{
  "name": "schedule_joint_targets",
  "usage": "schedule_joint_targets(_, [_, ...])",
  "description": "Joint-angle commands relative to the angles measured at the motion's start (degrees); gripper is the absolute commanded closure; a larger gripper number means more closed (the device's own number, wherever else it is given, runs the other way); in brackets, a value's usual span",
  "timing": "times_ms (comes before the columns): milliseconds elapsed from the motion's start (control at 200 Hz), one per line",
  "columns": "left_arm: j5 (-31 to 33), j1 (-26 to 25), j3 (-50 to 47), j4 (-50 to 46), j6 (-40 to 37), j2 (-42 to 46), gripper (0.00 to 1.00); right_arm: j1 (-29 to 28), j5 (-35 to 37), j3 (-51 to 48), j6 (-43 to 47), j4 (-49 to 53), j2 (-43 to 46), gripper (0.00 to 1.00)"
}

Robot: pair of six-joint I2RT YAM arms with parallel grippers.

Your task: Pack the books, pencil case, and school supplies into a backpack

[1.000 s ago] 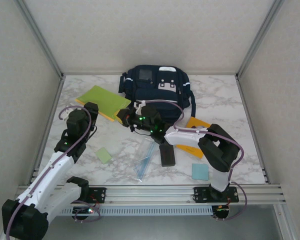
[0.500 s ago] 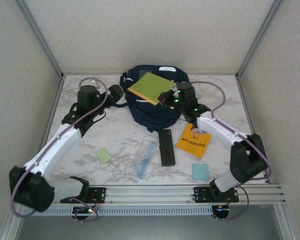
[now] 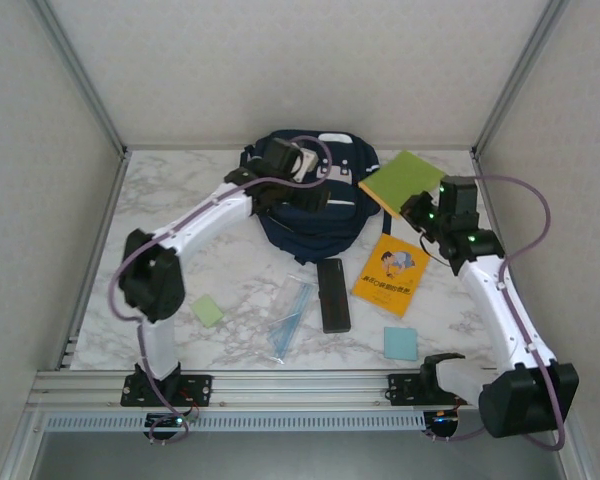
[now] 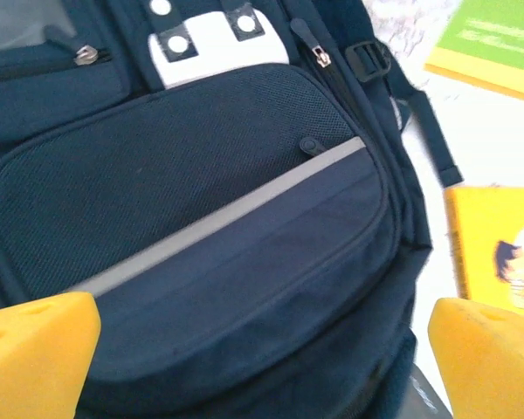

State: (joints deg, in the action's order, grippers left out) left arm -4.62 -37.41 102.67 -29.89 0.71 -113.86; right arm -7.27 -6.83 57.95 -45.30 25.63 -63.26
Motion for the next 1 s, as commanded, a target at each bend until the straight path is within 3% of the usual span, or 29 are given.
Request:
schedule_joint_targets(0, [3.4,-1.4,8.9,-10.3,-10.2,-8.7,0.05,2.2,0.4,-2.7,2.6,2.5,3.4,1.00])
schedule_joint_targets(280, [5.0,-1.4,24.1,-18.5,-14.3,-24.4,0.05,6.1,-1.6,-7.5,2.5,3.2,9.5,1.00])
schedule_joint_targets(551, [4.9,-1.2,27.1,-24.7,-14.8,-30.5,0.02,6.8,-3.2,-7.9,2.2,3.4,10.4,1.00])
schedule_joint_targets(786, [-10.9,-1.7,19.7,-27.1,-11.8,-21.4,0.00,6.8,-2.9,-7.6,2.2,4.0,11.3,1.00])
schedule_joint_targets(996, [-9.1,-1.7,18.4,-27.0,-12.6,-20.7,0.00,6.8,-3.9,-8.7,1.5,3.3,11.0,1.00])
